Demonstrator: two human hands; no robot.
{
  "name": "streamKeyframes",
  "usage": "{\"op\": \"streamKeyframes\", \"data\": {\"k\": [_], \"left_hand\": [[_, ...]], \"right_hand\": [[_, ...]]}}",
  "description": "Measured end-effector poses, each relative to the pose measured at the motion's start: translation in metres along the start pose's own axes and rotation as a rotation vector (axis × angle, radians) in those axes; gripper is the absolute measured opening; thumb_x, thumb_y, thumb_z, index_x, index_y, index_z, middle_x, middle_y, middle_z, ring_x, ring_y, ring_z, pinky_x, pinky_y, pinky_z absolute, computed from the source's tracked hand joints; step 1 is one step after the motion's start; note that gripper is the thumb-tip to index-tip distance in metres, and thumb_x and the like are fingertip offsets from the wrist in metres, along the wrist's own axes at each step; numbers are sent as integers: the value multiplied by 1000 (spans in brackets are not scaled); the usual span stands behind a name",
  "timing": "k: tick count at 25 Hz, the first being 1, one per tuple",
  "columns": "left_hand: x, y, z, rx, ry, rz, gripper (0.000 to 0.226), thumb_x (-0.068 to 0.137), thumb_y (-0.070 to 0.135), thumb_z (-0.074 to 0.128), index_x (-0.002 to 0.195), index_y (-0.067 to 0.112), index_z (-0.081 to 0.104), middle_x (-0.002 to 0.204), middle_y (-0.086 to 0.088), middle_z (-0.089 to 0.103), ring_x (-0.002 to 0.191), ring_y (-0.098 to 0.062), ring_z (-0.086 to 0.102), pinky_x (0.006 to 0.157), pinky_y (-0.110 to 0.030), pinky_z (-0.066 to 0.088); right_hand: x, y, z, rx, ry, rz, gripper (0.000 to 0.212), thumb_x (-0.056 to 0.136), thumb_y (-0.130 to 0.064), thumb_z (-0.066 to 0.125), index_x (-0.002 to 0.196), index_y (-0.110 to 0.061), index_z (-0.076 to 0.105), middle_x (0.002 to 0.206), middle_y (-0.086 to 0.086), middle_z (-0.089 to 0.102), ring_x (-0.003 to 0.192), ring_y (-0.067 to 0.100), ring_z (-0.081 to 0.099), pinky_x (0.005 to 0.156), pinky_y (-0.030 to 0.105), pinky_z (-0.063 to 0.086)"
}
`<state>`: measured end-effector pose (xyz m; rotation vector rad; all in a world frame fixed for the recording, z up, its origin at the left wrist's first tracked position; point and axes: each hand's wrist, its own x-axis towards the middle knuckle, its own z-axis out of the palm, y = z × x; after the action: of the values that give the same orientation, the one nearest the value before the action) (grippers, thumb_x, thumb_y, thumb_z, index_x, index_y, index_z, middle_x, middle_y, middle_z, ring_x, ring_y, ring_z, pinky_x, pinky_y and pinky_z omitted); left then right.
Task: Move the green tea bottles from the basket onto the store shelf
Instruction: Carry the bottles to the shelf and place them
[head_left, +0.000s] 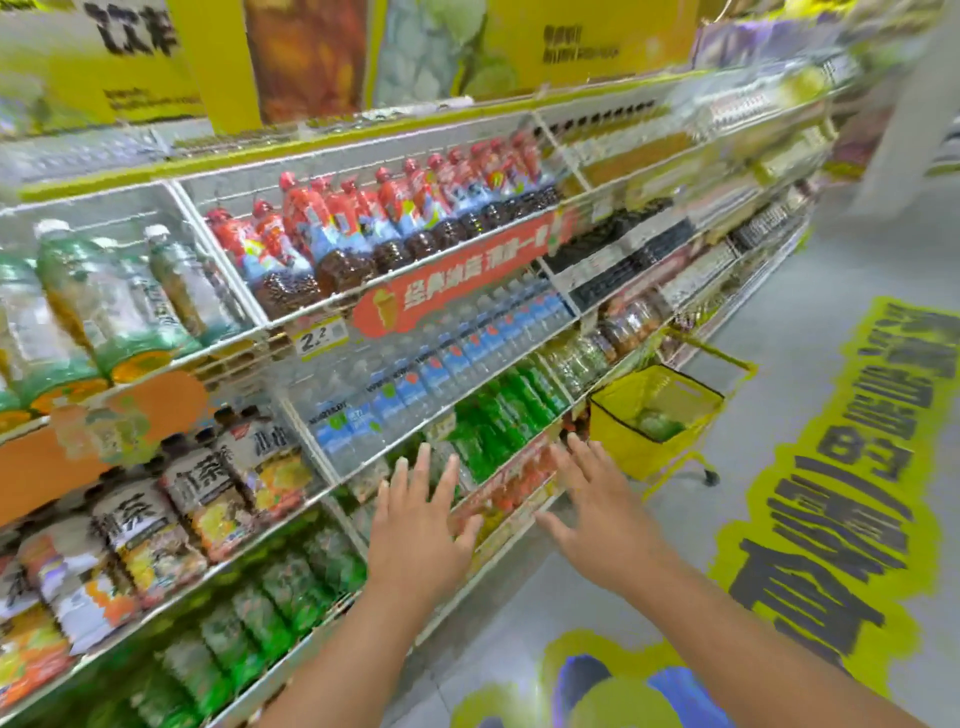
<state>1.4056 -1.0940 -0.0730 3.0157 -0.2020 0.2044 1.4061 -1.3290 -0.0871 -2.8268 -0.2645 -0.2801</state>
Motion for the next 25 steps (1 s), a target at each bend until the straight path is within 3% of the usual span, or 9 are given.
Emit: {"op": "streamKeyframes", "data": {"k": [6, 13, 18, 22, 25], "left_hand": [[70, 151, 23, 14, 0, 103, 80, 97, 71, 29, 163, 33, 6, 171, -5, -6, 157, -29, -1, 126, -47, 3], [162, 278, 25, -30, -45, 295, 79, 97, 70, 31, 163, 35, 6, 171, -4, -8, 157, -29, -1, 127, -47, 4], [249, 354, 52, -93, 22, 438, 78, 94, 61, 44, 159, 19, 33, 168, -18, 17, 153, -40, 20, 123, -54, 20], [335, 405, 92, -98, -18, 491, 82, 88, 63, 38, 158, 19, 36, 167, -18, 22, 151, -42, 24, 120, -57, 23], [406, 441, 111, -97, -21, 548, 79, 88, 62, 38, 153, 17, 46, 163, -21, 31, 145, -45, 35, 114, -59, 31]], "right_hand": [[0, 147, -57, -51, 12, 102, 85, 97, -66, 41, 164, -23, 11, 173, 3, 3, 159, 28, 0, 128, 42, 6], [-1, 267, -113, -94, 32, 245, 83, 99, -60, 47, 164, -18, 17, 172, 8, 10, 158, 31, 4, 128, 42, 7], [40, 347, -116, -158, 30, 339, 81, 102, -60, 38, 165, -20, 7, 173, 6, -2, 158, 29, -4, 127, 39, 0], [103, 417, -107, -201, 19, 387, 80, 102, -61, 36, 165, -20, 7, 173, 6, -1, 159, 29, -2, 127, 42, 7], [156, 469, -105, -193, 7, 418, 80, 103, -61, 35, 165, -21, 6, 173, 5, -4, 159, 26, -6, 128, 38, 1]]}}
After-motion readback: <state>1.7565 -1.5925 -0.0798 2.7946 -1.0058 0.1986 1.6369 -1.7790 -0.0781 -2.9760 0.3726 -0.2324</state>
